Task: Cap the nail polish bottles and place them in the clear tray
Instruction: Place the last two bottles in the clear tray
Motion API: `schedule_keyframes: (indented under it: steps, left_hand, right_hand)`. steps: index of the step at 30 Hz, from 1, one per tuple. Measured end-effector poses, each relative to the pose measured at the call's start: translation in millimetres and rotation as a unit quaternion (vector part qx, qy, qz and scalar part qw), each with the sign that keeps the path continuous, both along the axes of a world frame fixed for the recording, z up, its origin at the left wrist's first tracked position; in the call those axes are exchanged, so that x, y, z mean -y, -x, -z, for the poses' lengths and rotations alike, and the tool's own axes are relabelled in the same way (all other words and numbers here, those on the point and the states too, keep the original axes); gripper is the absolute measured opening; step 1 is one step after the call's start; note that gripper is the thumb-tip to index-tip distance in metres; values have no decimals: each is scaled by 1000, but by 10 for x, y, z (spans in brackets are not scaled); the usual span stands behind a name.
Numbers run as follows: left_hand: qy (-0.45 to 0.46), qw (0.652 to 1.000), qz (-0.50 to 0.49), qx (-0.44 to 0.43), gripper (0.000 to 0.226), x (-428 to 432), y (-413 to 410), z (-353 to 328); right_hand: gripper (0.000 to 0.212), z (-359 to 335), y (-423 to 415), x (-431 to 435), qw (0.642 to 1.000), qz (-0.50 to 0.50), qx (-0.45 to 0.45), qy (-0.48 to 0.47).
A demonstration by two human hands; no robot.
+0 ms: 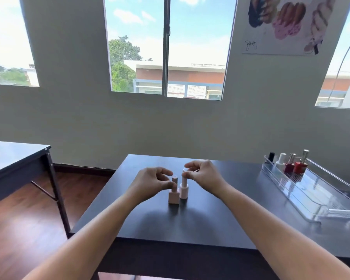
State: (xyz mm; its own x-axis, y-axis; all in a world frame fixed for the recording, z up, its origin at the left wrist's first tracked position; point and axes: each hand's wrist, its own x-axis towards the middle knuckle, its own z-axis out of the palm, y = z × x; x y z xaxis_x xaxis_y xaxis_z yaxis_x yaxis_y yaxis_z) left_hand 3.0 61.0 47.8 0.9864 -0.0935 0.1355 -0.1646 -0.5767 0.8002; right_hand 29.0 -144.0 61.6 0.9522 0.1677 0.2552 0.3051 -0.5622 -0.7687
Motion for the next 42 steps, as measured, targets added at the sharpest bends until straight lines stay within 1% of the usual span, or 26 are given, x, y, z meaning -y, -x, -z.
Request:
schedule_keyframes:
  steps: [3, 4, 6, 11, 14, 16, 18, 21, 28, 34, 37, 42]
  left_hand:
    - [9, 1000, 0, 24, 19, 45, -30, 83]
    - [10, 999, -3, 34, 13, 58, -42, 100]
    - [9, 999, -10, 50, 7, 79, -57, 118]
    - [12, 998, -9, 56, 8, 120, -77, 117]
    - [8, 998, -3, 64, 17, 203, -76, 64]
    - [15, 998, 4, 64, 13, 303, -79, 10]
    - [23, 998, 16, 62, 7, 445, -83, -63]
    - [30, 996, 37, 72, 8, 730, -111, -197]
    - [36, 989, 93, 108, 10, 1759, -273, -557]
    - [84, 979, 145, 113, 9, 2700, -523, -835]
    - [94, 979, 151, 102, 10, 3125, -708, -872]
    - [85, 981, 153, 79, 8, 3731, -1037, -784]
  right_hand:
    - [8, 17, -24, -39, 1000, 7, 16, 1]
    - [5, 19, -31, -47, 1000, 7, 19, -1]
    - [7, 28, -37, -53, 1000, 7, 23, -1]
    - [16, 13, -36, 26, 1000, 9, 15, -10]
    - [12, -67, 0, 155, 999, 15, 15, -30]
    - [7, -158, 31, 286, 998, 24, 17, -46]
    - [7, -251, 50, 465, 997, 40, 26, -59]
    - [9, -393, 90, 793, 996, 57, 38, -59]
    - [9, -709, 120, 1891, 985, 144, 70, -67]
    - [15, -941, 6, 2851, 968, 224, 104, -49]
    - [14, -930, -112, 3243, 960, 254, 106, -54]
    - [12, -729, -385, 3777, 950, 299, 75, -46]
